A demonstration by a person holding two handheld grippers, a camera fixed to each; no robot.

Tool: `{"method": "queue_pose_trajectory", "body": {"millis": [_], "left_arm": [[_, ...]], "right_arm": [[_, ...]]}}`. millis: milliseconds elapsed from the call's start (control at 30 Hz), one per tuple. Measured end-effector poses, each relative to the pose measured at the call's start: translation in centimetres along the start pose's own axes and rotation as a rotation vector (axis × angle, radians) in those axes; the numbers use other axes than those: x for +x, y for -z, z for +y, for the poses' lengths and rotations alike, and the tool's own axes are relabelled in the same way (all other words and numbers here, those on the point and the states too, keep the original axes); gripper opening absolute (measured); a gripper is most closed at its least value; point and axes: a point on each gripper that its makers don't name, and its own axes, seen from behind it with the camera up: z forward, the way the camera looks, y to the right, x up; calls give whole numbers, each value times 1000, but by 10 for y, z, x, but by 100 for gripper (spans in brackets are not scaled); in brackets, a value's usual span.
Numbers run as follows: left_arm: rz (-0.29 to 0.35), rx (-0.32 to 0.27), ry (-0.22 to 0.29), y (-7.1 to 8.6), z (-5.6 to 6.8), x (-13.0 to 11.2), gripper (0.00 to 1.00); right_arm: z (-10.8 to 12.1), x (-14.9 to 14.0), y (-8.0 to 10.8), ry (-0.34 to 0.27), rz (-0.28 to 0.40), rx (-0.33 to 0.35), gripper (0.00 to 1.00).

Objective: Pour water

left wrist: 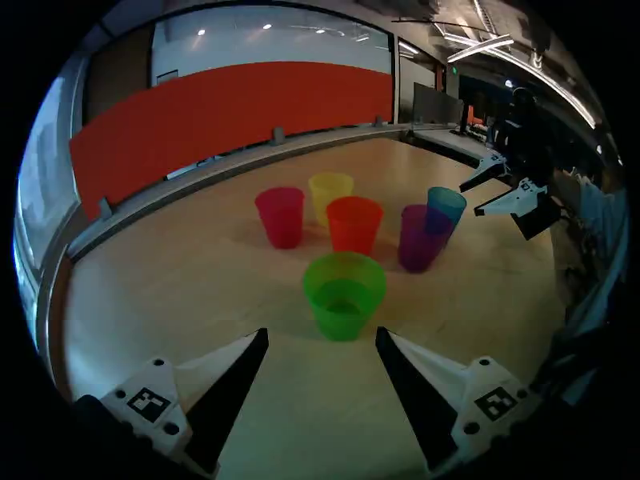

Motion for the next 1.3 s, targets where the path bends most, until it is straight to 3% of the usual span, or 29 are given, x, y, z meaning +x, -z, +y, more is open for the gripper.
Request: {"method": "queue_pose_trajectory", "body": {"millis": [300, 600, 800, 1300], "left_arm": [[94, 109, 27, 25, -15, 12, 100], [256, 267, 99, 58, -45, 35, 100], [372, 370, 153, 82, -64, 52, 100], [564, 494, 195, 115, -78, 86, 100]], "right_arm": [[9, 9, 17, -22, 65, -76, 100], [29, 42, 41, -76, 220, -211, 99], [53, 60, 54, -105, 321, -340, 99], [70, 98, 77, -132, 498, -523, 99]]}}
